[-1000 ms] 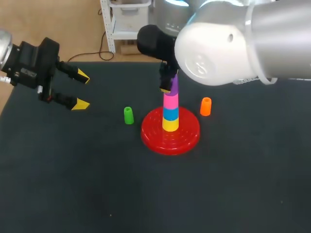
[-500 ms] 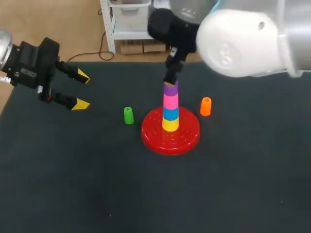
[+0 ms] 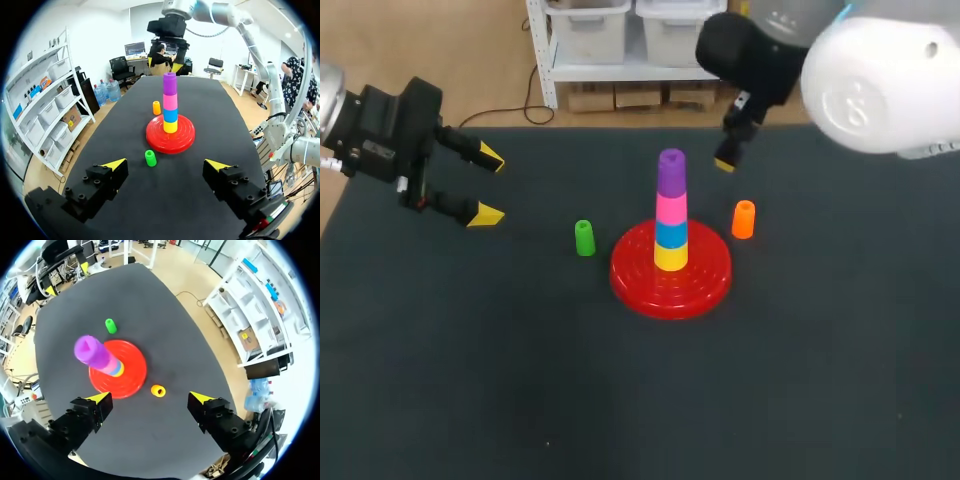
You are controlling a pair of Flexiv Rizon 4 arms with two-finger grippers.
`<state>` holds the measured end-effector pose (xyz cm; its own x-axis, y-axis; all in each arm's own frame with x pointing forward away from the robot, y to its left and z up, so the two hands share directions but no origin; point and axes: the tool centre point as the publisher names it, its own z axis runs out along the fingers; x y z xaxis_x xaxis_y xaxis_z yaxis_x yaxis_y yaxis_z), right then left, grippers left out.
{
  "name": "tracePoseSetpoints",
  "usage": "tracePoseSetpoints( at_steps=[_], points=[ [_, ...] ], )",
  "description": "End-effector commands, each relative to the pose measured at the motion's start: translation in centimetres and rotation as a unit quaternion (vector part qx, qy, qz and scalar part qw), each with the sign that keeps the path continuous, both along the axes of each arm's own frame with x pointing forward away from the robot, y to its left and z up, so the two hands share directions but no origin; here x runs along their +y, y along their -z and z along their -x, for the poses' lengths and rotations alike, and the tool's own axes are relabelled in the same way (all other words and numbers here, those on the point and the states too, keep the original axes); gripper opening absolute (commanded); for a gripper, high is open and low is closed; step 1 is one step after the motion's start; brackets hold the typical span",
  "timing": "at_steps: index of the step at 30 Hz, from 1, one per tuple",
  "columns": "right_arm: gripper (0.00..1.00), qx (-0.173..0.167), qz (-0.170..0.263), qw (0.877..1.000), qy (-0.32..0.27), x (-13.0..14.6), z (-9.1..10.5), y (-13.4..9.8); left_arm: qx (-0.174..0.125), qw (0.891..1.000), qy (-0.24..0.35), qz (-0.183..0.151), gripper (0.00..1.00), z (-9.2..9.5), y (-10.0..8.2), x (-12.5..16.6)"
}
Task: Pick up and stack the cylinders on the red base in this order: pink,purple,orange,green
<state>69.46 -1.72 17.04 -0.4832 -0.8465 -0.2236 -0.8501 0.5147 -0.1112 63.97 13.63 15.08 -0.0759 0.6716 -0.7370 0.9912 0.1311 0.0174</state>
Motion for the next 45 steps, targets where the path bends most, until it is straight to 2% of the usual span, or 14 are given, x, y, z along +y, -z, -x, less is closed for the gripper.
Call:
tracePoseSetpoints(
  at_steps=[1, 10, 18, 22, 33, 45],
  points=[
    [1.00, 0.009, 0.002, 1.000, 0.004, 0.2, -1.3, 1.5, -0.001, 1.000, -0.001, 0.001, 1.00, 0.1, 0.1, 0.0],
    [1.00, 0.054, 0.001, 0.998, 0.027, -0.1, -3.1, 5.2, -0.001, 1.000, -0.001, 0.001, 1.00, 0.1, 0.1, 0.0],
    [1.00, 0.089, 0.021, 0.994, 0.060, -1.3, -3.9, 8.6, -0.001, 1.000, -0.001, 0.001, 1.00, 0.1, 0.1, 0.0],
    [1.00, 0.096, 0.030, 0.992, 0.073, -1.9, -3.8, 9.8, -0.001, 1.000, -0.001, 0.001, 1.00, 0.1, 0.1, 0.0],
    [1.00, 0.120, 0.023, 0.987, 0.102, -3.1, -2.3, 12.4, -0.001, 1.000, -0.001, 0.001, 1.00, 0.1, 0.1, 0.0],
    [1.00, 0.127, 0.037, 0.986, 0.106, -3.1, -2.5, 14.2, -0.001, 1.000, -0.001, 0.001, 1.00, 0.1, 0.1, 0.0]
  ],
)
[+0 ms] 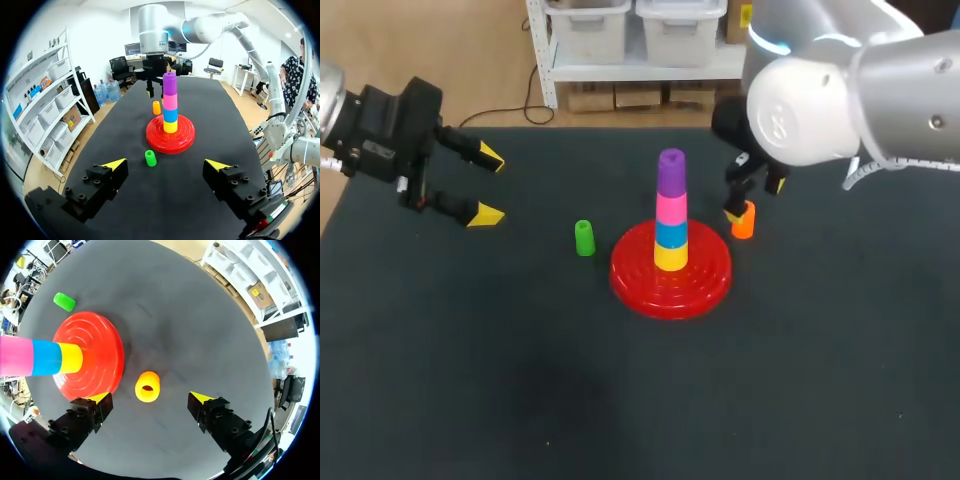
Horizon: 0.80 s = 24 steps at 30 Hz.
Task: Pick up and stack the cylinders on the red base in this order: pink,purple,orange,green
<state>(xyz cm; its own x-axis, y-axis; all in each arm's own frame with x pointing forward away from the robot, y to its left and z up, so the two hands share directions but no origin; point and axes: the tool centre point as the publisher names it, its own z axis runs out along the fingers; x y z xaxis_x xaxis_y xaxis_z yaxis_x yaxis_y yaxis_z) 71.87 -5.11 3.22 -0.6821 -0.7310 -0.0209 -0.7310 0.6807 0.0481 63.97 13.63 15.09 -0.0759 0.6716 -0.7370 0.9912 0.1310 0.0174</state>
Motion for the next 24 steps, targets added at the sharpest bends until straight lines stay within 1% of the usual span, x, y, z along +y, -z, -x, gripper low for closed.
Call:
tracePoseSetpoints(
  at_steps=[1, 8, 9, 10, 11, 12, 13, 24],
  points=[
    [1.00, 0.004, 0.005, 1.000, -0.001, 0.3, -0.1, 0.6, -0.001, 1.000, -0.001, 0.001, 1.00, 0.1, 0.1, 0.0],
    [1.00, 0.001, 0.016, 1.000, 0.000, 0.2, -0.2, 1.0, -0.001, 1.000, -0.001, 0.001, 1.00, 0.1, 0.1, 0.0],
    [0.95, 0.002, 0.016, 1.000, 0.001, 0.2, -0.3, 1.0, -0.001, 1.000, -0.001, 0.001, 1.00, 0.1, 0.1, 0.0],
    [0.78, 0.002, 0.016, 1.000, 0.002, 0.1, -0.3, 1.0, -0.001, 1.000, -0.001, 0.001, 1.00, 0.1, 0.1, 0.0],
    [0.48, 0.003, 0.017, 1.000, 0.002, 0.0, -0.4, 1.1, -0.001, 1.000, -0.001, 0.001, 1.00, 0.1, 0.1, 0.0],
    [0.12, 0.004, 0.018, 1.000, 0.003, -0.1, -0.4, 1.2, -0.001, 1.000, -0.001, 0.001, 1.00, 0.1, 0.1, 0.0],
    [0.00, 0.007, 0.018, 1.000, 0.004, -0.2, -0.4, 1.2, -0.001, 1.000, -0.001, 0.001, 1.00, 0.1, 0.1, 0.0],
    [0.00, 0.014, 0.022, 1.000, 0.008, -0.8, -0.3, 1.8, -0.001, 1.000, -0.001, 0.001, 1.00, 0.1, 0.1, 0.0]
  ],
)
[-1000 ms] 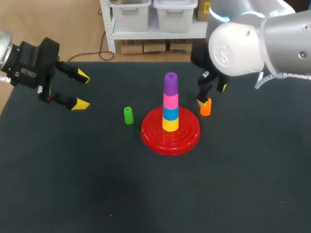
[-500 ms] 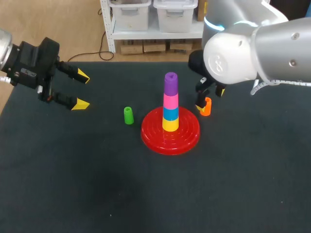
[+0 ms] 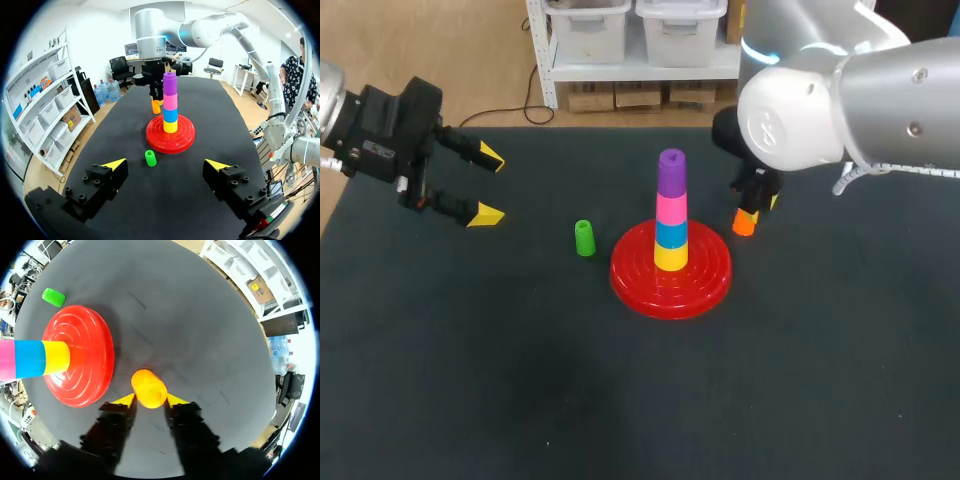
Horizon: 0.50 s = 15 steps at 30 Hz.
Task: Pick up and stack the cylinders on the red base in this order: pink,purple,orange,green
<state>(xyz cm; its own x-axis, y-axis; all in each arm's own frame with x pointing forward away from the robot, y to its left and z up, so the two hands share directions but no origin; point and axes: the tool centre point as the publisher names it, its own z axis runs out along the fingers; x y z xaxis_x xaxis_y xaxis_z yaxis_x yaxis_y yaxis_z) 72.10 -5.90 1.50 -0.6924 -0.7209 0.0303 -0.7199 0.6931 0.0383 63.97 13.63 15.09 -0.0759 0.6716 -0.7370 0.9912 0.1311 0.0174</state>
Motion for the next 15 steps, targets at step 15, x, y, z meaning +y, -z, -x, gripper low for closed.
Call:
tracePoseSetpoints(
  at_steps=[15],
  points=[
    [0.00, -0.008, -0.002, 1.000, -0.003, 0.19, 0.21, -0.71, -0.001, 1.000, -0.001, 0.001, 1.00, 0.08, 0.08, 0.03]
  ],
)
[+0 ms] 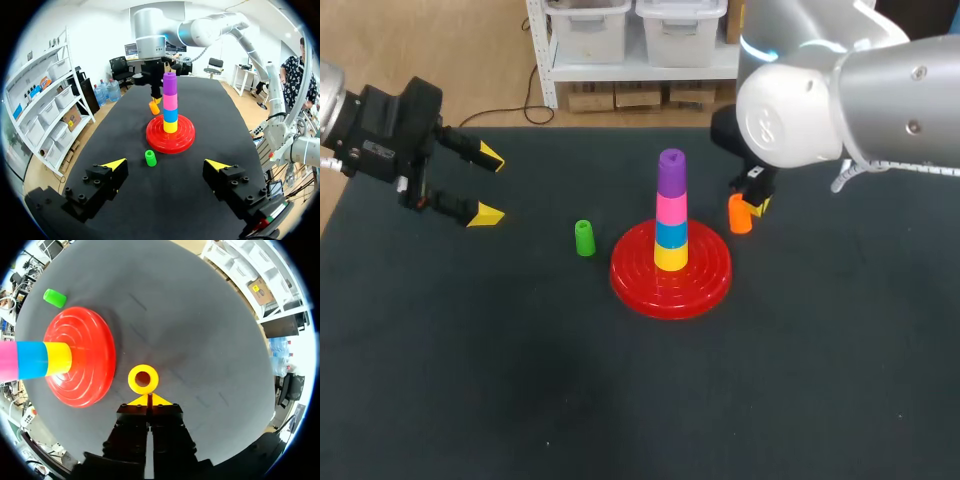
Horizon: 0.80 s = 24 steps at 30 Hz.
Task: Pick up and stack the cylinders on the red base in this order: pink,purple,orange,green
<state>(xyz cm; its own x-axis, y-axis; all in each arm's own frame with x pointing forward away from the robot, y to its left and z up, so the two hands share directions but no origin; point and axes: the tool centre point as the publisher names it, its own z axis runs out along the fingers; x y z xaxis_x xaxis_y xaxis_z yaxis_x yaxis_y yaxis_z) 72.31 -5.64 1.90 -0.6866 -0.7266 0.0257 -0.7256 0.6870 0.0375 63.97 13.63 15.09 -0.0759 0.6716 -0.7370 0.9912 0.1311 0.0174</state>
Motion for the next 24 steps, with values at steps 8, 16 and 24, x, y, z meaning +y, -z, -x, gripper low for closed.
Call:
tracePoseSetpoints(
  at_steps=[8, 16, 24],
  points=[
    [1.00, -0.015, 0.001, 1.000, -0.001, -0.1, 0.9, -1.2, -0.001, 1.000, -0.001, 0.001, 1.00, 0.1, 0.1, 0.0],
    [1.00, -0.022, -0.001, 1.000, 0.004, -0.4, 1.2, -2.0, -0.001, 1.000, -0.001, 0.001, 1.00, 0.1, 0.1, 0.0],
    [1.00, -0.027, -0.016, 1.000, 0.000, -0.2, 1.6, -2.9, -0.001, 1.000, -0.001, 0.001, 1.00, 0.1, 0.1, 0.0]
  ],
)
